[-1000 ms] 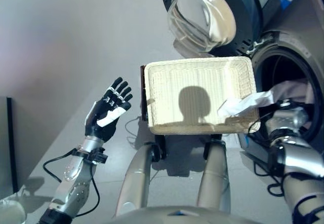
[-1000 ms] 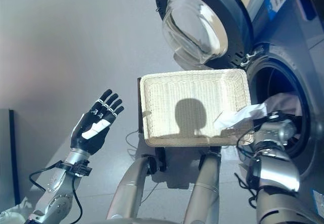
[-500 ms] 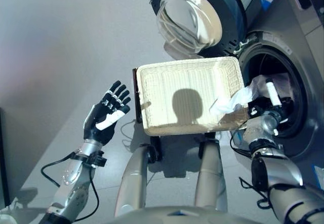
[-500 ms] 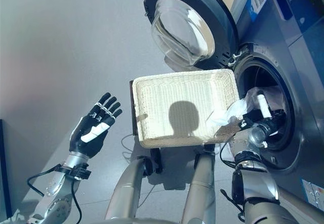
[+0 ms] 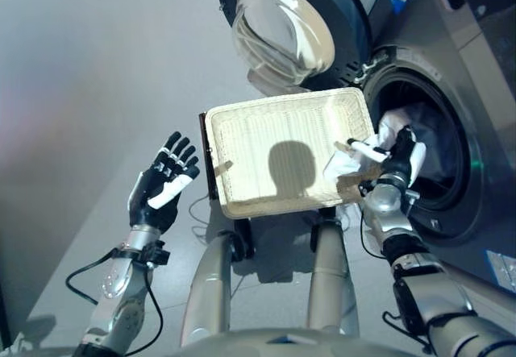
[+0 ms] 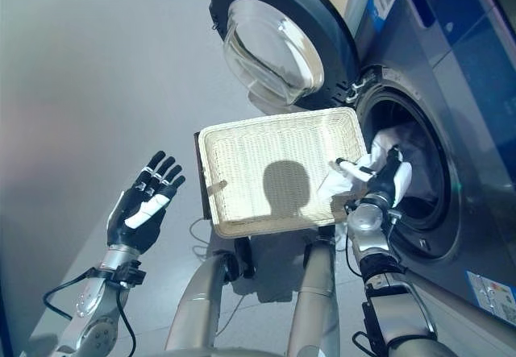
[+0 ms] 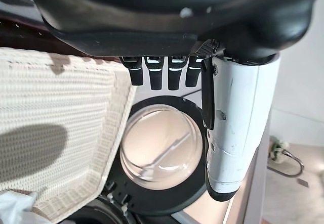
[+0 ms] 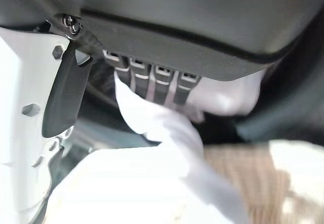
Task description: Pick up the clothes and place them into the washing machine
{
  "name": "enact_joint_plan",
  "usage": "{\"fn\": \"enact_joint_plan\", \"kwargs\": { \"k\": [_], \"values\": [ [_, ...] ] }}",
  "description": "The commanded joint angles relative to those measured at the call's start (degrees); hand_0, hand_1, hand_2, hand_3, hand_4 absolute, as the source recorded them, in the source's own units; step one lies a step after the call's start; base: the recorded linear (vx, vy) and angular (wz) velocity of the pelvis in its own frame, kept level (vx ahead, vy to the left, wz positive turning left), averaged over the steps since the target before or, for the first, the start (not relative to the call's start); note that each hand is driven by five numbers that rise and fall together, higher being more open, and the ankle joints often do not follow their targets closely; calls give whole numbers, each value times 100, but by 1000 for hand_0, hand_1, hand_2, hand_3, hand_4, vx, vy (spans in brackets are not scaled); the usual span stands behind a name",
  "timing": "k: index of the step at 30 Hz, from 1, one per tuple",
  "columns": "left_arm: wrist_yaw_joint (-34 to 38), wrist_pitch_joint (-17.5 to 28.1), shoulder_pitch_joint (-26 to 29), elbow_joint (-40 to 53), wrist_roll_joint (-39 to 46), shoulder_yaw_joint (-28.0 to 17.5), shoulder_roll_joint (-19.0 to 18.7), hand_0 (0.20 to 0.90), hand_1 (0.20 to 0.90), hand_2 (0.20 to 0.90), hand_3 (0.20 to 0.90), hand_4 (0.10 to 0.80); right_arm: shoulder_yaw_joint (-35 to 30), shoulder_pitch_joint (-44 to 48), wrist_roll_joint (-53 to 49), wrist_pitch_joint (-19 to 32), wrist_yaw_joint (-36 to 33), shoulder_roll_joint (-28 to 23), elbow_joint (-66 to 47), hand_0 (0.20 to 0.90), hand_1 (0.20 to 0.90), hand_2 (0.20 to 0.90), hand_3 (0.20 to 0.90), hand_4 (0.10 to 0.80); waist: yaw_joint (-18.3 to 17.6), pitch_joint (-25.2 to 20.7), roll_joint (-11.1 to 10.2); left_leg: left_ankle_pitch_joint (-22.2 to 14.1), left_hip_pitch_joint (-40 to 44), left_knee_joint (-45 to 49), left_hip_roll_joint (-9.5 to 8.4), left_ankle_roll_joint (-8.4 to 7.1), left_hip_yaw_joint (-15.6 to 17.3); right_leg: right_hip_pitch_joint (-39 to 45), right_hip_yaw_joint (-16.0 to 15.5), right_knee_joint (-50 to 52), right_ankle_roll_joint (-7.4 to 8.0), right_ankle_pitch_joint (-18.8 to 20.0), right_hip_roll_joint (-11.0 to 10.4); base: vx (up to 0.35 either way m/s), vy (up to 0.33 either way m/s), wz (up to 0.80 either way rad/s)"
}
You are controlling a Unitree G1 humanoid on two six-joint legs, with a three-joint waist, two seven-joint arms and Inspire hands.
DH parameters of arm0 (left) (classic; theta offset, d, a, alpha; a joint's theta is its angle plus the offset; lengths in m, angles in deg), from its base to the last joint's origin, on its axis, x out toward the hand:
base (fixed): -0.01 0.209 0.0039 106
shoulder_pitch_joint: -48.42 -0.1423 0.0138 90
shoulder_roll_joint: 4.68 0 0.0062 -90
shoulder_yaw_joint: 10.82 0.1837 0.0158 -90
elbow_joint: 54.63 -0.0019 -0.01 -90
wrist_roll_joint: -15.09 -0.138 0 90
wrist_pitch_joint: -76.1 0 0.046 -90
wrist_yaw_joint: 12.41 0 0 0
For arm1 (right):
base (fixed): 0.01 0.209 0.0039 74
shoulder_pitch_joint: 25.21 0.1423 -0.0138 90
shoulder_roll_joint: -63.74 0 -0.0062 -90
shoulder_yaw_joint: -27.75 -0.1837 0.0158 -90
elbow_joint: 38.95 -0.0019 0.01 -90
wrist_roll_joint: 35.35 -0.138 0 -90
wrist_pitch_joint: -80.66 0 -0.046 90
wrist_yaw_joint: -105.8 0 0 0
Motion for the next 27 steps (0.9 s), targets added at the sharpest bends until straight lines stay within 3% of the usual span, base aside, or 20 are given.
{"fn": "enact_joint_plan", "kwargs": {
  "k": [1,9,11,14,17,18,20,22,27],
  "values": [
    [-140,624,39,555,-201,-558,-158,900,900,900,900,800,-53,213,1415,-419,-618,-827,-341,900,900,900,900,800,126,-120,93,823,-48,-1022,219,-550,-576,44,-114,152,-235,-279,-1,18,-13,8],
    [-213,554,77,520,-326,-694,-68,900,900,900,900,800,-173,-428,2792,-910,-299,-1323,-1072,900,900,900,900,800,52,-77,28,797,-39,-1016,227,-550,-588,43,-104,184,-211,-293,5,0,0,0],
    [-248,480,28,562,-296,-722,-92,900,900,900,900,800,-179,-435,2572,-963,192,-1352,-784,900,900,900,900,800,44,-66,3,804,-57,-1007,238,-556,-591,26,-106,182,-213,-276,1,0,0,0],
    [-274,355,-16,540,-309,-796,-13,900,900,900,900,800,-522,-749,2478,-982,305,-1240,-1241,900,900,900,900,800,-7,-70,-22,800,-71,-994,250,-558,-597,14,-117,201,-225,-293,11,0,0,0],
    [-278,329,-30,442,-285,-835,80,900,900,900,900,800,-810,-1088,1679,-595,392,-971,-1206,900,900,900,900,800,-27,-109,-58,614,10,-967,275,-588,-633,73,-95,275,-202,-488,49,79,-10,1],
    [-304,295,-20,411,-307,-838,88,900,900,900,900,800,-894,-1173,1272,-397,494,-825,-1100,900,900,900,900,800,-63,-69,-74,787,-67,-976,266,-556,-601,20,-101,209,-239,-308,33,-109,4,3],
    [-322,296,-25,367,-280,-857,55,900,900,900,900,800,-980,-1188,556,-51,552,-660,-821,900,900,900,900,800,-75,-72,-93,780,-84,-938,265,-556,-586,0,-76,231,-245,-305,43,-8,0,3],
    [-348,274,-47,377,-280,-906,20,900,900,900,900,800,-912,-1215,57,235,792,-550,-710,900,900,900,900,800,-71,-111,-88,590,-30,-882,285,-592,-602,28,-49,312,-222,-497,71,102,-6,2],
    [-533,273,-308,511,-123,-1115,-136,900,900,900,900,800,-738,-1608,-1597,1187,1995,-436,-1095,900,900,900,900,800,-99,-97,-141,585,-34,-820,308,-608,-589,25,-51,299,-223,-476,89,1,-3,-4]
  ]
}}
